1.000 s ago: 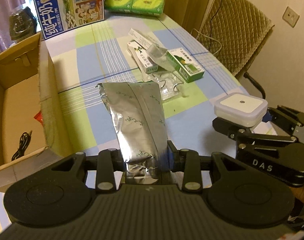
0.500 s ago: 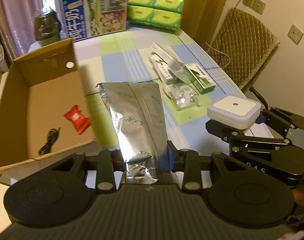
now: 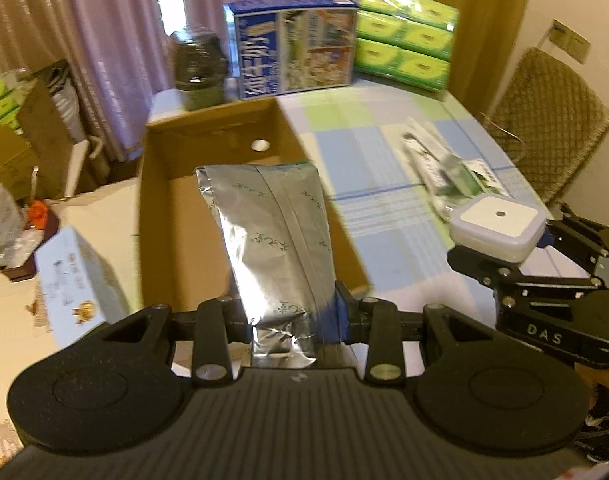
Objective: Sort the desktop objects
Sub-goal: 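Carry both items to the box and open the left tool to drop the foil bag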
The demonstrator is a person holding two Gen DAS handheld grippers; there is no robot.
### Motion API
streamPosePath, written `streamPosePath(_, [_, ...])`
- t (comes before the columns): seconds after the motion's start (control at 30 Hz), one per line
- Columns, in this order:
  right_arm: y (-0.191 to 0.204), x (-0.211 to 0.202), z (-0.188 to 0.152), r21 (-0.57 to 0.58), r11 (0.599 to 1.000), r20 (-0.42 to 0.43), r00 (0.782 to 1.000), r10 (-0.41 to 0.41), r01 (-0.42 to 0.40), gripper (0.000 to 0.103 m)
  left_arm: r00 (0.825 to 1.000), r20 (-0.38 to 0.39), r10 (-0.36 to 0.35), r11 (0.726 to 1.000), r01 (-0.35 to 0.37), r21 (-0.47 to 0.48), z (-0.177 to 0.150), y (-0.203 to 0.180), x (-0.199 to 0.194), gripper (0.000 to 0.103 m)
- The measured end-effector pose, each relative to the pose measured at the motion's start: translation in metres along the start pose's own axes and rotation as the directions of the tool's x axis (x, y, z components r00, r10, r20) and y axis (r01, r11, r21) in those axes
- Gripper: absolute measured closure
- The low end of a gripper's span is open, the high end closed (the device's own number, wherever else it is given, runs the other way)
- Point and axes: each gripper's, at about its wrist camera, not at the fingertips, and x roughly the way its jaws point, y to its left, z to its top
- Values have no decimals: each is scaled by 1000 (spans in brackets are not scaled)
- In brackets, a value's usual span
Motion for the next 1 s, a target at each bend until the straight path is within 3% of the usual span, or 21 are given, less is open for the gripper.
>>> streamPosePath(0.4, [19, 54, 30, -30, 999, -22, 999, 33, -33, 46, 999, -29, 31, 999, -32, -13, 30, 45, 21, 72])
streamPosePath(1.0, [18, 108, 38, -19, 999, -75, 996, 41, -43, 46, 997, -76, 22, 999, -25, -40, 48, 72, 78, 72])
